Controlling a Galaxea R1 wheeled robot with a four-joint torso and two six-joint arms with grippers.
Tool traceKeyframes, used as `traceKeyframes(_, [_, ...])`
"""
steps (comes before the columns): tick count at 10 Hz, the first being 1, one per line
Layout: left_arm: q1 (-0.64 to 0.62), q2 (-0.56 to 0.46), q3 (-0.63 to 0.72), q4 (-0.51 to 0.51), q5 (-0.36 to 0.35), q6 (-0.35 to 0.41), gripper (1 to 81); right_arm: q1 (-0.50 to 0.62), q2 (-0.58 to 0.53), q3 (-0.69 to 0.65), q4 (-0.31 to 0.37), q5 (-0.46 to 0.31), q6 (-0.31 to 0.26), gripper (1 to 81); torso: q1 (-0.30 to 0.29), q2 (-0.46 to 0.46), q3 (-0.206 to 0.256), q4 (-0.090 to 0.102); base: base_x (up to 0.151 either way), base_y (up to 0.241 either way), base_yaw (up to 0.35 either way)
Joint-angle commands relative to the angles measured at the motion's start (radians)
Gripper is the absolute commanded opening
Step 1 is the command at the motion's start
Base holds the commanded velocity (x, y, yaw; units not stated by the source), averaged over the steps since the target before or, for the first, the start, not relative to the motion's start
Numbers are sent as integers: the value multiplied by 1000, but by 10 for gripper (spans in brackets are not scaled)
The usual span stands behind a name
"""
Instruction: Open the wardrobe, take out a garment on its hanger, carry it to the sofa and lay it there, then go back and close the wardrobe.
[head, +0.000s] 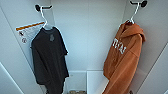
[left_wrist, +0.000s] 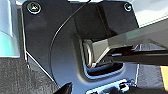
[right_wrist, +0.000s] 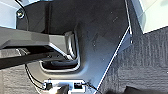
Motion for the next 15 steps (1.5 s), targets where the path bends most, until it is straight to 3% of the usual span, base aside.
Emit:
traceKeyframes(1, [-19, -6, -1, -18, 48, -15, 811, 22, -1, 0, 0, -102, 1, 811, 0, 0, 0, 0, 0, 0, 0])
traceKeyframes(3, [-13, -5, 4, -125, 52, -44, 811, 22, -5, 3, 4, -107, 2, 811, 0, 0, 0, 0, 0, 0, 0])
traceKeyframes(4, [-12, -6, 0, -197, 107, -59, 811, 22, -5, 3, 4, -107, 2, 811, 0, 0, 0, 0, 0, 0, 0])
traceKeyframes(5, [-15, -11, -1, -208, 155, -59, 811, 26, -5, 3, 4, -107, 2, 811, 0, 0, 0, 0, 0, 0, 0])
traceKeyframes(6, [-15, -32, -3, -199, 154, -47, 811, 27, -5, 3, 6, -107, 2, 811, 0, 0, 0, 0, 0, 0, 0])
traceKeyframes(7, [-21, -51, 13, -205, 154, -23, 811, 24, -4, 6, 7, -102, 2, 811, 0, 0, 0, 0, 0, 0, 0])
traceKeyframes(10, [-24, -55, 48, -312, 147, 201, 811, 21, -2, 24, 3, -104, 1, 811, 0, 0, 0, 0, 0, 0, 0])
traceKeyframes(13, [-33, -51, 45, -315, 151, 215, 811, 18, -1, 31, 10, -114, 11, 811, 0, 0, 0, 0, 0, 0, 0])
traceKeyframes(15, [-58, -57, 45, -314, 158, 215, 811, 27, -2, 32, 10, -182, 11, 811, 0, 0, 0, 0, 0, 0, 0])
